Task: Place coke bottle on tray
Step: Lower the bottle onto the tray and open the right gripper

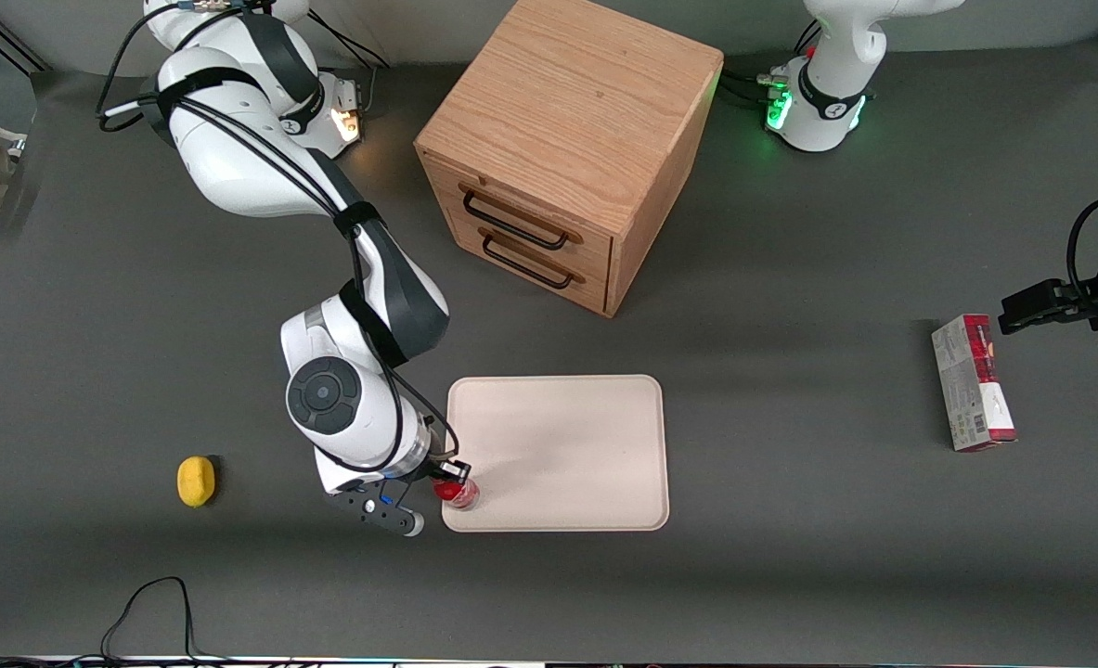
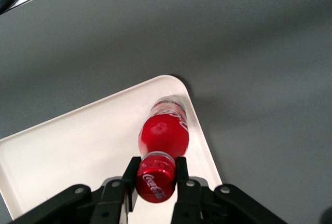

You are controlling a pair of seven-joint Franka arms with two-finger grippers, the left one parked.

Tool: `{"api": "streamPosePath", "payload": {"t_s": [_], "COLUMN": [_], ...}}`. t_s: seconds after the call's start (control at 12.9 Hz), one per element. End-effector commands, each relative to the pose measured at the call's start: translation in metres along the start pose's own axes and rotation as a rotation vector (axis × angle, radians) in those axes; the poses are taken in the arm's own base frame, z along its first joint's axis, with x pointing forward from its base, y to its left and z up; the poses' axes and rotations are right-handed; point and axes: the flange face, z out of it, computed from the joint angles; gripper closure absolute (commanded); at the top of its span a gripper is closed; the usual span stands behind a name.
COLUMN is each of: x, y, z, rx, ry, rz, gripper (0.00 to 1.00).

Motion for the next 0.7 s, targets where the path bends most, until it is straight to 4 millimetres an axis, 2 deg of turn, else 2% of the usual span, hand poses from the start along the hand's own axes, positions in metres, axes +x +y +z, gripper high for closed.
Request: {"api": "streamPosePath", "payload": {"t_s": [0.0,0.08,0.62], "x": [0.0011,0.0007,0.0011], "y": [-0.0052,-0.006,-0.0054], "z": [-0.0078,-0.0076,-0.0074], "rx": [-0.002,0.001,-0.001], "ry": [0.035,0.036,0.036], "rz": [0.019,0.021,0.033], "gripper": [0.1,0.02,0.0]}}
